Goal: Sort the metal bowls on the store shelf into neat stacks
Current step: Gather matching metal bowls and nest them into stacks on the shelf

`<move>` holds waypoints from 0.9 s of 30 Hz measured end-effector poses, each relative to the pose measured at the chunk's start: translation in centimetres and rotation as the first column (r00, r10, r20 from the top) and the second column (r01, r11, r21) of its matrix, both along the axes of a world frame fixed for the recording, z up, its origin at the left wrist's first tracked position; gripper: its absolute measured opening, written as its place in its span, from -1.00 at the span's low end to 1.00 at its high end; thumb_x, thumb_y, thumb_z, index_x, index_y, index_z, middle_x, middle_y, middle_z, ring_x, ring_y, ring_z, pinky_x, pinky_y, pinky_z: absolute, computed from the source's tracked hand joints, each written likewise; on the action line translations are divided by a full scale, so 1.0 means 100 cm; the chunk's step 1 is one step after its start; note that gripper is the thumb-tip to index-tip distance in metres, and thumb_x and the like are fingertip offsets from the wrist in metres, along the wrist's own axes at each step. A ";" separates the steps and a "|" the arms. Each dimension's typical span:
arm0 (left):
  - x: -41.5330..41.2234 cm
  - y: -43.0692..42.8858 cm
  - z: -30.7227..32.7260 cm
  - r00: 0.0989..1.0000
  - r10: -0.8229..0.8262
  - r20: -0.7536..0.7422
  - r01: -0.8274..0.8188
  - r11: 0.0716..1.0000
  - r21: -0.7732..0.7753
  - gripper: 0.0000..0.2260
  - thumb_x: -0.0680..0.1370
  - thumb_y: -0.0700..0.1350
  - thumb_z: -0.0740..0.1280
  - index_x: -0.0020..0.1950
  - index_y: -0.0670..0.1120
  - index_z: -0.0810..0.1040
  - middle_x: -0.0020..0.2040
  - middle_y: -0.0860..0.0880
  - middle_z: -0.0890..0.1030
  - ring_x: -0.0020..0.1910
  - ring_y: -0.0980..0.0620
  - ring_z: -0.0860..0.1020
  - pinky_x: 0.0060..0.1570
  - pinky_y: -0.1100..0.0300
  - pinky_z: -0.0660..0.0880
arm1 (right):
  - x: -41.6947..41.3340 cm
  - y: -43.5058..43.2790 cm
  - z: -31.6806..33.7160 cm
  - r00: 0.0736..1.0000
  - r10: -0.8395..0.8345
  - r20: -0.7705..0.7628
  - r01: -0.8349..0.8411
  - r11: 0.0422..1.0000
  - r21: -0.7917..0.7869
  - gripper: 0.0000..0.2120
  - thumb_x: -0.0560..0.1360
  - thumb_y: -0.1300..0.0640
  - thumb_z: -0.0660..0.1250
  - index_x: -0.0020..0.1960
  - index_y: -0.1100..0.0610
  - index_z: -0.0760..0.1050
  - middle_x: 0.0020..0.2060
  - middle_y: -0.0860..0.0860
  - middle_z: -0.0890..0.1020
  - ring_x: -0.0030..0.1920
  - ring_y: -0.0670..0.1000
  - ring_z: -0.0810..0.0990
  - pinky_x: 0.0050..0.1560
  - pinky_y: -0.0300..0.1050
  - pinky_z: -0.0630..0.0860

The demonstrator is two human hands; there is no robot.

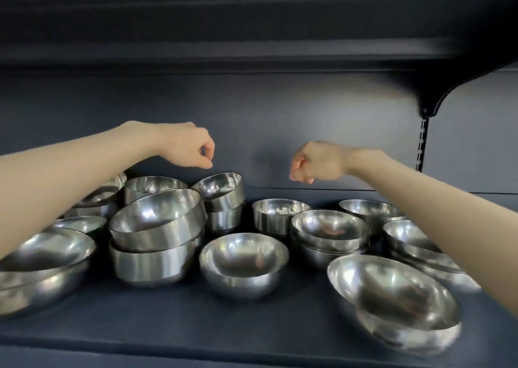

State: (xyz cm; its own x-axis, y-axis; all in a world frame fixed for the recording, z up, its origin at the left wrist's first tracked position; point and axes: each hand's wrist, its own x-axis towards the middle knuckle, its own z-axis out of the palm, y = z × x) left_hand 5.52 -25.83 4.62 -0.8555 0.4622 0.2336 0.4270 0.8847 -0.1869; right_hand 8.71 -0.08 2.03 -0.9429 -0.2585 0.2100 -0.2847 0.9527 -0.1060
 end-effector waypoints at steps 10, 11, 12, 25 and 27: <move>-0.067 -0.064 -0.012 0.995 -0.048 0.089 0.051 0.998 -0.030 -0.76 0.56 0.03 0.30 0.13 -0.06 0.59 -0.18 0.14 0.53 -0.06 0.05 0.50 -0.04 0.21 0.38 | -0.051 -0.086 0.001 0.988 -0.120 0.096 0.114 0.992 0.061 -0.65 0.58 0.04 0.21 0.09 0.32 0.57 -0.05 0.16 0.69 -0.02 0.16 0.64 -0.02 -0.12 0.53; -0.071 -0.064 -0.013 0.994 -0.051 0.101 0.055 0.998 -0.035 -0.75 0.56 0.03 0.30 0.14 -0.07 0.58 -0.14 0.11 0.54 -0.05 0.04 0.49 -0.04 0.21 0.38 | -0.056 -0.090 0.001 0.987 -0.125 0.100 0.120 0.991 0.054 -0.64 0.59 0.04 0.20 0.09 0.33 0.56 -0.04 0.17 0.69 -0.03 0.15 0.65 -0.02 -0.12 0.54; -0.075 -0.063 -0.014 0.993 -0.055 0.109 0.059 0.997 -0.040 -0.74 0.57 0.03 0.29 0.16 -0.08 0.57 -0.10 0.08 0.54 -0.04 0.04 0.48 -0.02 0.21 0.39 | -0.061 -0.093 0.001 0.987 -0.126 0.098 0.123 0.992 0.042 -0.64 0.59 0.04 0.20 0.08 0.33 0.56 -0.03 0.16 0.69 -0.06 0.13 0.65 -0.03 -0.11 0.55; -0.118 -0.041 -0.029 0.980 -0.091 0.174 0.093 0.996 -0.004 -0.71 0.57 -0.02 0.31 0.21 -0.15 0.54 0.07 -0.07 0.65 -0.05 0.01 0.49 -0.04 0.21 0.40 | -0.111 -0.109 -0.005 0.977 -0.064 0.205 0.063 0.998 0.012 -0.67 0.62 0.02 0.17 0.09 0.29 0.50 -0.20 0.08 0.64 -0.33 -0.06 0.59 -0.20 -0.21 0.49; -0.124 -0.040 -0.033 0.978 -0.096 0.185 0.101 0.995 -0.018 -0.72 0.55 -0.04 0.32 0.19 -0.16 0.55 0.03 -0.06 0.67 -0.08 0.02 0.51 -0.05 0.21 0.42 | -0.115 -0.109 -0.005 0.977 -0.056 0.208 0.056 0.998 0.007 -0.67 0.61 0.02 0.18 0.11 0.29 0.49 -0.20 0.09 0.64 -0.34 -0.07 0.58 -0.17 -0.22 0.49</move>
State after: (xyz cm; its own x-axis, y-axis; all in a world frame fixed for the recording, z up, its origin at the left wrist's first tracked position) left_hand -6.90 -29.87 1.31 -0.8325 0.5504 0.0629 0.5412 0.8323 -0.1203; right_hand -2.74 -11.00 1.52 -0.9789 -0.2040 0.0076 -0.2026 0.9667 -0.1564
